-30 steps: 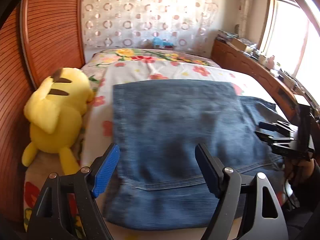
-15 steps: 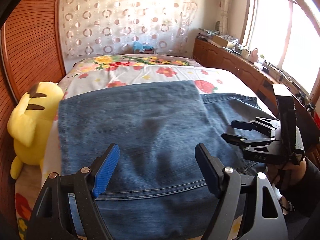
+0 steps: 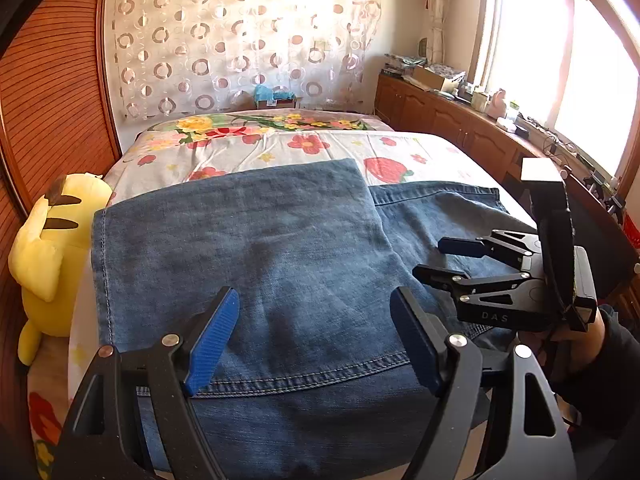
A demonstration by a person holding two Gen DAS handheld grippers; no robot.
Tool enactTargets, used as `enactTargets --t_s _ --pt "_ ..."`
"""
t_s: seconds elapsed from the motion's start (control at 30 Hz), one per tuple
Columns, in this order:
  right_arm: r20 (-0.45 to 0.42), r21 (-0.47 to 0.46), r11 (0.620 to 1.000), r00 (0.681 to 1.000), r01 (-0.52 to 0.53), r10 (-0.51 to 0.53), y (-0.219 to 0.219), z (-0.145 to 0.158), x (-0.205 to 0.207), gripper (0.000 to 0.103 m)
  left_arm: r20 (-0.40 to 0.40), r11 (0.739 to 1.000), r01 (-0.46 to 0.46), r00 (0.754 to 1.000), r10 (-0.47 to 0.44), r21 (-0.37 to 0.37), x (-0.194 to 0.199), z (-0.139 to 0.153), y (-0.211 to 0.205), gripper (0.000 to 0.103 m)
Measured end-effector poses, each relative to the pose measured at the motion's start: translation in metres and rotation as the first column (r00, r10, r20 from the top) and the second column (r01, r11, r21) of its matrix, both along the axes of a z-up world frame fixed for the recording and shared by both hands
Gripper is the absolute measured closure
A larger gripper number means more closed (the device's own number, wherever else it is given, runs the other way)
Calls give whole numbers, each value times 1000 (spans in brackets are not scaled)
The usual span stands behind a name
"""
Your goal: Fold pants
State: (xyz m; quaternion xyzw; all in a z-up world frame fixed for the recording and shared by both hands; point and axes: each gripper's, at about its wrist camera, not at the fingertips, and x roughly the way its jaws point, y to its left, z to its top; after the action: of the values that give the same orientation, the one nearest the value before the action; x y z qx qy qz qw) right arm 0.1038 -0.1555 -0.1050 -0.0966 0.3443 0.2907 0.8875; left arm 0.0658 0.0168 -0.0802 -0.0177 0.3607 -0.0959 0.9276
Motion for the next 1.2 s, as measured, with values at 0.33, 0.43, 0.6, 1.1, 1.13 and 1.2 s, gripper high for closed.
enactTargets --t_s 0.33,0.43,0.6,1.1,1.13,1.2 --pt "-7 27 999 1000 27 -27 -24 13 -4 45 -12 1000 18 1000 -18 -10 -4 -7 -10 24" --pt "24 60 996 997 69 -71 -57 29 -13 45 -22 1000 27 999 -27 -10 -6 -11 -15 24" --pt "57 45 982 981 184 -187 -122 34 -27 45 -43 999 36 998 -37 -16 -6 -21 -21 24" --pt "-62 75 924 926 376 -372 -230 -10 -61 45 -105 998 54 993 -55 -17 -2 -44 -31 22" --pt "-70 73 925 927 374 -369 -230 -13 -62 45 -104 998 54 993 -56 -19 -3 -45 -31 21" --pt "-83 77 926 928 369 -363 -226 -15 -61 45 -102 998 55 993 -58 -24 -2 -45 -32 20"
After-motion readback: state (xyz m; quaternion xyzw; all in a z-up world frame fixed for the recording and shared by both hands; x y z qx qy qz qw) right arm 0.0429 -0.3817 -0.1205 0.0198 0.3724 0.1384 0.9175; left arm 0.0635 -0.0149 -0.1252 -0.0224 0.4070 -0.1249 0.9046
